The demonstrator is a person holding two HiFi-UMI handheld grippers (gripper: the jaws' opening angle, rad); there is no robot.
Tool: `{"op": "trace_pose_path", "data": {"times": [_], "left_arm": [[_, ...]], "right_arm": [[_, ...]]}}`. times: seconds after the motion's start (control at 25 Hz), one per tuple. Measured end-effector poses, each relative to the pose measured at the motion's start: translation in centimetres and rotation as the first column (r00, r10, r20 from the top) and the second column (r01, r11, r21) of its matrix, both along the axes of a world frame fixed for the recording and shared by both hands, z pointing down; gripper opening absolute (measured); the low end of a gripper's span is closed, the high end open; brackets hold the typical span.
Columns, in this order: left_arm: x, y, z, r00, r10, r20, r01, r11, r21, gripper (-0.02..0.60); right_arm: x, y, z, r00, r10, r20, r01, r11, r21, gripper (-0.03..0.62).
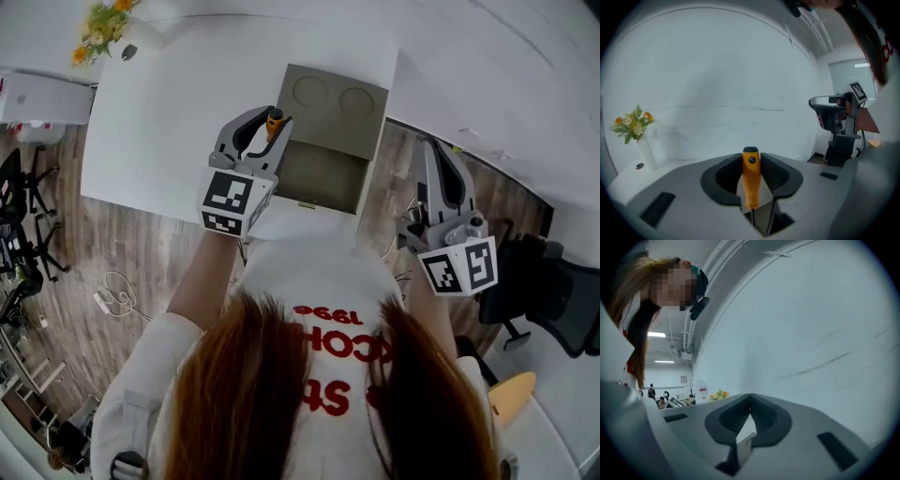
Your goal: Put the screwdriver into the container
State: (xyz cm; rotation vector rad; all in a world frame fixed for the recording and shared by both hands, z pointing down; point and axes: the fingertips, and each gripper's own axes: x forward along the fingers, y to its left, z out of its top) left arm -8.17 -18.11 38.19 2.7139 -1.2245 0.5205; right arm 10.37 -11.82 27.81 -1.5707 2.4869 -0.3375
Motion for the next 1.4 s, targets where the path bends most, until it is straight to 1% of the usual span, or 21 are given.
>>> {"op": "trace_pose_path", "data": {"times": [0.12, 0.24, 0.32, 0.4, 0.48, 0.56, 0.68, 0.8, 0.88, 1.0, 1.16, 1.4], "left_arm": [[2.6, 0.6, 0.6, 0.996, 0.087, 0.007, -0.087, 0.996, -0.017, 0.126], [5.2, 1.7, 2.0, 0.981, 0.192, 0.038, -0.189, 0.98, -0.067, 0.126], [6.8, 2.9, 3.4, 0.959, 0.274, 0.069, -0.265, 0.957, -0.119, 0.126], [8.1, 4.2, 5.1, 0.929, 0.354, 0.109, -0.334, 0.928, -0.165, 0.126], [8.9, 5.3, 7.1, 0.896, 0.419, 0.15, -0.384, 0.898, -0.214, 0.126], [9.5, 6.1, 9.1, 0.87, 0.465, 0.167, -0.413, 0.87, -0.268, 0.126], [10.2, 7.2, 11.5, 0.84, 0.511, 0.185, -0.433, 0.835, -0.339, 0.126], [11.1, 8.1, 13.4, 0.8, 0.557, 0.223, -0.454, 0.805, -0.382, 0.126], [11.7, 8.6, 14.5, 0.777, 0.584, 0.235, -0.465, 0.784, -0.412, 0.126], [12.3, 9.3, 16.0, 0.753, 0.61, 0.247, -0.465, 0.758, -0.457, 0.126], [13.0, 9.7, 17.7, 0.737, 0.62, 0.27, -0.45, 0.748, -0.488, 0.126], [12.6, 9.8, 20.1, 0.718, 0.613, 0.33, -0.402, 0.751, -0.523, 0.129]], "right_arm": [[1.3, 0.8, 0.3, 0.999, 0.045, 0.0, -0.045, 0.999, -0.012, 0.005], [2.4, 1.5, 0.7, 0.997, 0.078, 0.0, -0.078, 0.997, -0.025, 0.005], [3.0, 1.9, 0.9, 0.996, 0.093, 0.001, -0.092, 0.995, -0.032, 0.005], [3.5, 2.1, 1.1, 0.995, 0.103, 0.002, -0.103, 0.994, -0.04, 0.005], [3.8, 2.3, 1.4, 0.994, 0.112, 0.005, -0.112, 0.992, -0.05, 0.005], [4.1, 2.5, 1.8, 0.993, 0.119, 0.008, -0.118, 0.991, -0.06, 0.005], [4.4, 2.9, 2.4, 0.992, 0.125, 0.011, -0.123, 0.99, -0.075, 0.005], [4.7, 3.2, 2.7, 0.992, 0.124, 0.008, -0.123, 0.989, -0.083, 0.005], [4.8, 3.4, 2.9, 0.992, 0.126, 0.006, -0.125, 0.988, -0.089, 0.005], [5.3, 3.6, 3.3, 0.992, 0.129, 0.009, -0.128, 0.986, -0.104, 0.005], [6.2, 4.0, 3.9, 0.99, 0.14, 0.015, -0.138, 0.983, -0.121, 0.005], [6.4, 4.1, 4.6, 0.989, 0.149, 0.021, -0.144, 0.98, -0.138, 0.005]]}}
